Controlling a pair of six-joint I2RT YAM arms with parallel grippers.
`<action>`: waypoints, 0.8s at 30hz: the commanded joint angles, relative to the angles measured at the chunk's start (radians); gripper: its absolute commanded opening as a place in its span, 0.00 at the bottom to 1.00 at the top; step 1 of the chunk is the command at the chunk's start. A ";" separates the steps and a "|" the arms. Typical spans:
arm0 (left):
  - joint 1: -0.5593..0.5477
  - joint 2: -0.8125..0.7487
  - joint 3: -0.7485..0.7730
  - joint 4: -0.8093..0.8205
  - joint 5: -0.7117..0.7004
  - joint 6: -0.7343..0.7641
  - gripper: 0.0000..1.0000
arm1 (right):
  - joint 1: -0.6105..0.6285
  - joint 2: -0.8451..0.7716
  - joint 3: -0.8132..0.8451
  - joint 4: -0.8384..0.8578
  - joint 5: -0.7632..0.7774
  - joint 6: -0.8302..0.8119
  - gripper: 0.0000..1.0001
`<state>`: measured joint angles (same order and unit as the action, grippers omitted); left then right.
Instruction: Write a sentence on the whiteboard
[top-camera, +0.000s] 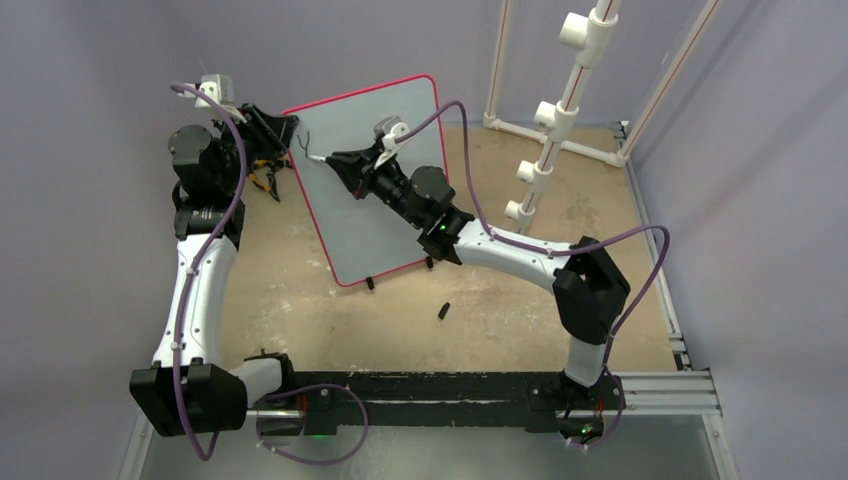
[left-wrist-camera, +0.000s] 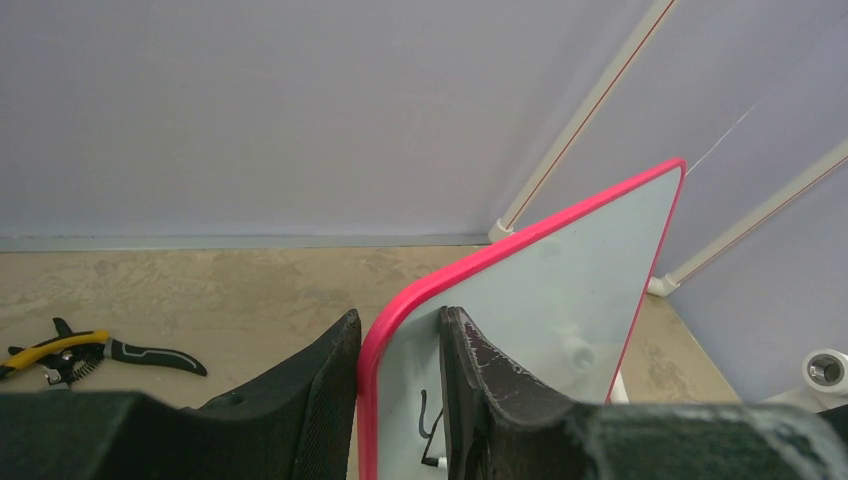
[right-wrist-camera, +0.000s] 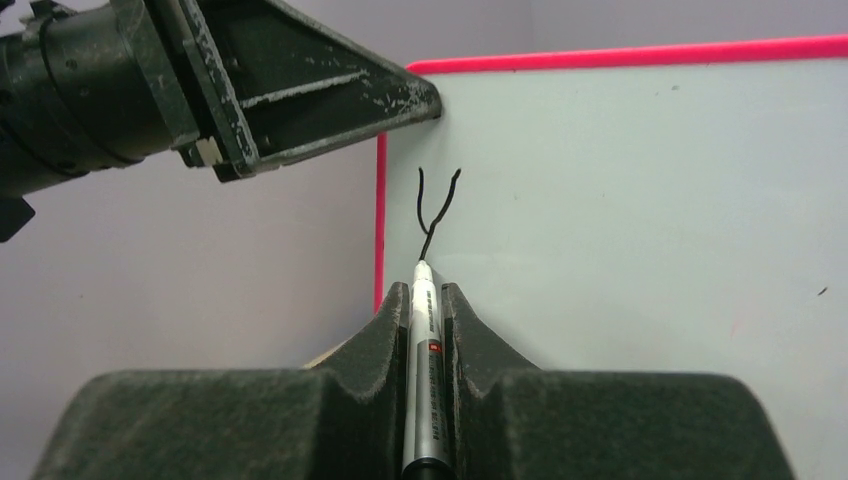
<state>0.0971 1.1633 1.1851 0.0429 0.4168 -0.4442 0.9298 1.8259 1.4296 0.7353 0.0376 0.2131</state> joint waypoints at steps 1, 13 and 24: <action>-0.005 -0.011 0.002 0.017 0.033 0.009 0.31 | 0.001 -0.026 -0.043 -0.010 0.022 -0.007 0.00; -0.005 -0.009 0.003 0.017 0.033 0.009 0.31 | 0.004 -0.110 -0.116 0.048 -0.029 -0.006 0.00; -0.004 -0.007 0.002 0.017 0.035 0.007 0.31 | 0.003 -0.116 -0.064 0.068 -0.007 -0.016 0.00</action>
<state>0.0971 1.1637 1.1847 0.0437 0.4206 -0.4423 0.9360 1.7164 1.3079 0.7776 0.0166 0.2188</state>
